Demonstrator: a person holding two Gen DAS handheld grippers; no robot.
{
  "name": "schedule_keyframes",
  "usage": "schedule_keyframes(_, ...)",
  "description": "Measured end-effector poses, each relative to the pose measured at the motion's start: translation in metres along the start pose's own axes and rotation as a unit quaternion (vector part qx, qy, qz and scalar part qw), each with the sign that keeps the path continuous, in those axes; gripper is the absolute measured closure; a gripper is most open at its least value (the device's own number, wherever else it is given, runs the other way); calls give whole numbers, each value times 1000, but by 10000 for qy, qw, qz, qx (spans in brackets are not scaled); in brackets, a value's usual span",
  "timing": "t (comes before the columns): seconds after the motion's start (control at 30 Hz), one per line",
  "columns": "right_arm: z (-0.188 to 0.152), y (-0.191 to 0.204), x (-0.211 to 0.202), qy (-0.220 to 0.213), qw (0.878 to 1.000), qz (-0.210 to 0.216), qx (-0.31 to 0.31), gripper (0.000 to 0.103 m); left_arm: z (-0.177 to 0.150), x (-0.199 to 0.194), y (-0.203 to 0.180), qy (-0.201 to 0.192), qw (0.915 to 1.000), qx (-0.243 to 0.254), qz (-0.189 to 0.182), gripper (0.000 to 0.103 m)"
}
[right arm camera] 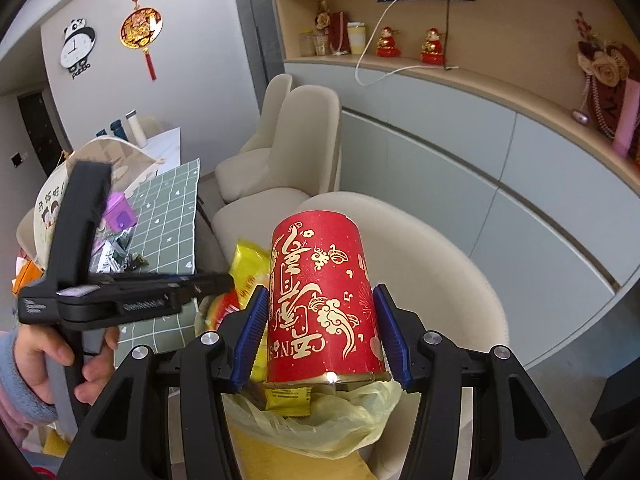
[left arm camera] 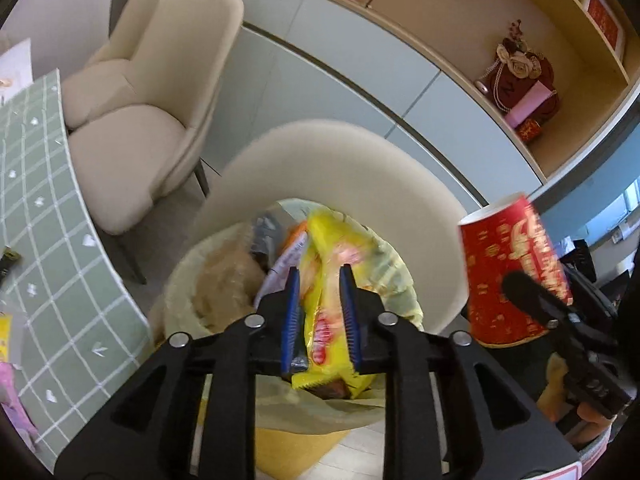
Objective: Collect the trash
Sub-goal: 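Carry the wafer and red can to the bin and release both inside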
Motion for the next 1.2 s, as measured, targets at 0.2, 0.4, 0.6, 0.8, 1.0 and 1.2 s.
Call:
schedule_keyframes(0.2,0,23,33,237,9992,287,-132,53,0,-32,23,-214,9997,-98,119,79)
schedule_keyframes(0.4,-11,44,79,691,9953,671,-135,53,-18,-56,43,-204,9989,-5,428,79)
schedule_keyframes(0.6,-51,33,127,1502,9867,628,-11,53,-42,-79,72,-181,9973,-258,666,79)
schedule_keyframes(0.8,-66,20,142,1798,9825,463,131,52,-64,-95,109,-163,9943,-545,906,79)
schedule_keyframes(1.0,-66,18,143,1817,9826,315,224,49,-79,-102,140,-119,9913,-792,1043,79)
schedule_keyframes(1.2,-50,22,115,1211,9926,-63,-97,40,-84,-119,165,-237,9895,-811,1176,79)
Point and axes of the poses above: each gripper's, at about its wrist camera, not at the fingertips, and x roughly the way its jaws point, y to its left, z to its top, the point moved 10 cm from there along x, roughly the way its jaws point, and after that the axes turned 2 degrees about y, right-handed, at the moved point
